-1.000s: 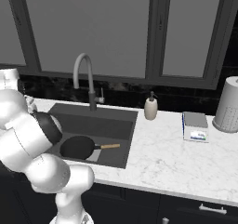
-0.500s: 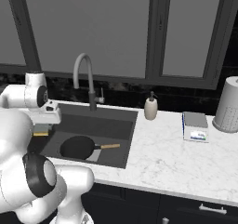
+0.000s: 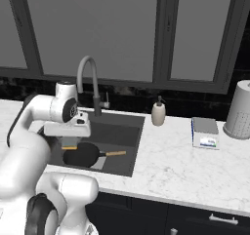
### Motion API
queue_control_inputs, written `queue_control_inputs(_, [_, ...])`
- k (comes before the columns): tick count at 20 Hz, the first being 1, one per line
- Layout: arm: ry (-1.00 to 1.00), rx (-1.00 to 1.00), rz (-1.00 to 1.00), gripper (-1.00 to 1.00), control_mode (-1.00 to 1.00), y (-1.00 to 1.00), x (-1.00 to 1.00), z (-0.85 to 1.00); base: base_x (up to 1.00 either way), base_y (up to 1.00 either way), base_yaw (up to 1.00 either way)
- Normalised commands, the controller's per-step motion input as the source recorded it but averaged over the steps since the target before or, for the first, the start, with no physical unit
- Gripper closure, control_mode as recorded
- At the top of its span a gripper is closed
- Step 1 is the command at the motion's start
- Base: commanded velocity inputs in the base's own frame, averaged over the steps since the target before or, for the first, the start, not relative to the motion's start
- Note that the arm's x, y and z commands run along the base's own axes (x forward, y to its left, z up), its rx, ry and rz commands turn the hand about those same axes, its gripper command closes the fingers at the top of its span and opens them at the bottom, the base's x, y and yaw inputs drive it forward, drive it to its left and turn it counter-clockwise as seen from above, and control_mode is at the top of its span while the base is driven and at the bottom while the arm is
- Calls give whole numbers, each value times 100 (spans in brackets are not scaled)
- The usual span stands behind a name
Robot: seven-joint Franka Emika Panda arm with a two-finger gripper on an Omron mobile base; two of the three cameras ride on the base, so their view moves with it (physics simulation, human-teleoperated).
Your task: Pick the pan and sponge and place them into the sink. Then turn on the water.
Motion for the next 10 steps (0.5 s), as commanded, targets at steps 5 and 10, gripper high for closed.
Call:
queue_control_inputs(5, [0,0,0,100,-100,-99,37,-24,0,0,0])
queue_control_inputs(10, [0,0,1,100,-100,-81,56,-62,0,0,0])
